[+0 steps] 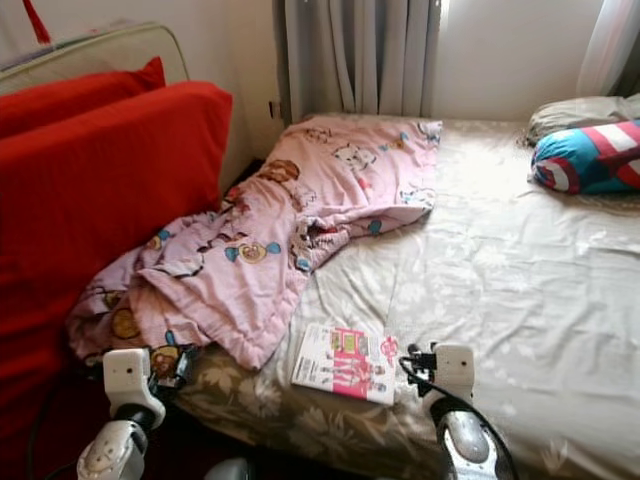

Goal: Clean up the room

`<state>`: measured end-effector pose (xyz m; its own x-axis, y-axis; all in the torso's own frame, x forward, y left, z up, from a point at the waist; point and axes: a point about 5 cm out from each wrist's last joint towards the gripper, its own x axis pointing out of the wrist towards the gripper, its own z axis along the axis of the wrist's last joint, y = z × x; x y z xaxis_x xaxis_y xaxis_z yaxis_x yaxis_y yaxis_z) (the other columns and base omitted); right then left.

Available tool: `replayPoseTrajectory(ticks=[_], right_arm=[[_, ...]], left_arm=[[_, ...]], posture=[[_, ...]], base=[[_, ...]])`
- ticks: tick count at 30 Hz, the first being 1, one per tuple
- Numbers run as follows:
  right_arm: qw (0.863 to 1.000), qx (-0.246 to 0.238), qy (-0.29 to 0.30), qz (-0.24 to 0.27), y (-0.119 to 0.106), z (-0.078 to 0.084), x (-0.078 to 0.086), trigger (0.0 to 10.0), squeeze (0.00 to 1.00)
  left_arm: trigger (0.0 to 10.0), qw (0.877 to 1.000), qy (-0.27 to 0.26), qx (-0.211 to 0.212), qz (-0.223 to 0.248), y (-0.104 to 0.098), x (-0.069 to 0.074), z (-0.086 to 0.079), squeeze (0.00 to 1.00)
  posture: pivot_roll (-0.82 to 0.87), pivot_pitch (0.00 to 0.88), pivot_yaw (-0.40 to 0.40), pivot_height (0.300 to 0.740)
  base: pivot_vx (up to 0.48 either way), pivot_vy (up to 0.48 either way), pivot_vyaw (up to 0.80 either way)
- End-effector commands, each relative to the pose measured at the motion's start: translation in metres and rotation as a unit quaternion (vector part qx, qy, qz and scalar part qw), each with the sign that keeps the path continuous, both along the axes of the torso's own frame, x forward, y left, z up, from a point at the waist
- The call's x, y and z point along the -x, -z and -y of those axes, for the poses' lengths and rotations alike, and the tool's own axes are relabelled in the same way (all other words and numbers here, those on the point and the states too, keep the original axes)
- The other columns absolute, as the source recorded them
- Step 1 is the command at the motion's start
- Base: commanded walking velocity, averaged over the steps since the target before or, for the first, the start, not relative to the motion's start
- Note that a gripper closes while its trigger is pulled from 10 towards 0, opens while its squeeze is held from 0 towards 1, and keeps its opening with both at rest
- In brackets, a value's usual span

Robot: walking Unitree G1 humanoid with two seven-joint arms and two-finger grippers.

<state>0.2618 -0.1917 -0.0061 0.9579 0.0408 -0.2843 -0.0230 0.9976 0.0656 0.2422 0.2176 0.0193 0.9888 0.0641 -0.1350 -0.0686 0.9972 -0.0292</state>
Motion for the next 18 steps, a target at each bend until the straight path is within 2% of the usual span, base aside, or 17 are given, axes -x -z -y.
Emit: replayPoseTrajectory(ticks=[1, 8, 12, 14, 15, 16, 17, 18], right_arm=[[1.0, 0.001, -0.012, -0.007, -0.002, -0.006, -0.007, 10.0, 0.0], [0.999, 0.012, -0.014, -0.035, -0.001, -0.006, -0.014, 10.0, 0.0], [0.998, 0.027, -0.022, -0.052, -0.003, -0.006, -0.021, 10.0, 0.0], [0.995, 0.051, -0.02, -0.084, -0.002, -0.004, -0.025, 10.0, 0.0], [0.995, 0.051, -0.02, -0.084, -0.002, -0.004, -0.025, 10.0, 0.0], [0.991, 0.068, -0.027, -0.109, -0.001, -0.003, -0.027, 10.0, 0.0], [0.988, 0.081, -0.033, -0.126, 0.0, -0.003, -0.028, 10.0, 0.59], [0.985, 0.096, -0.039, -0.138, 0.001, -0.001, -0.028, 10.0, 1.0]], left_arm=[[10.0, 1.0, -0.007, -0.002, -0.005, -0.001, 0.002, -0.004, 0.0], [10.0, 1.0, -0.006, -0.004, 0.0, -0.004, 0.005, -0.003, 0.0], [10.0, 1.0, 0.0, -0.007, 0.003, -0.007, 0.007, -0.002, 0.0], [10.0, 1.0, 0.007, -0.008, 0.007, -0.012, 0.009, -0.001, 0.0], [10.0, 1.0, 0.007, -0.008, 0.007, -0.012, 0.009, -0.001, 0.0], [10.0, 1.0, 0.012, -0.009, 0.01, -0.015, 0.011, 0.0, 0.0], [10.0, 1.0, 0.015, -0.009, 0.011, -0.017, 0.012, 0.001, 0.0], [10.0, 1.0, 0.017, -0.01, 0.012, -0.019, 0.013, 0.001, 0.0]], posture=[[-0.02, 0.0, 0.023, 0.622], [0.0, 0.0, 0.021, 0.622], [0.02, 0.033, 0.021, 0.622], [0.04, 0.074, 0.03, 0.622], [0.04, 0.074, 0.03, 0.622], [0.05, 0.093, 0.034, 0.622], [0.06, 0.098, 0.035, 0.622], [0.07, 0.112, 0.038, 0.622]], base=[[0.0, 0.0, 0.0], [0.0, 0.0, 0.0], [0.0, 0.0, 0.0], [0.0, 0.0, 0.0], [0.0, 0.0, 0.0], [0.0, 0.0, 0.0], [0.0, 0.0, 0.0], [0.0, 0.0, 0.0]])
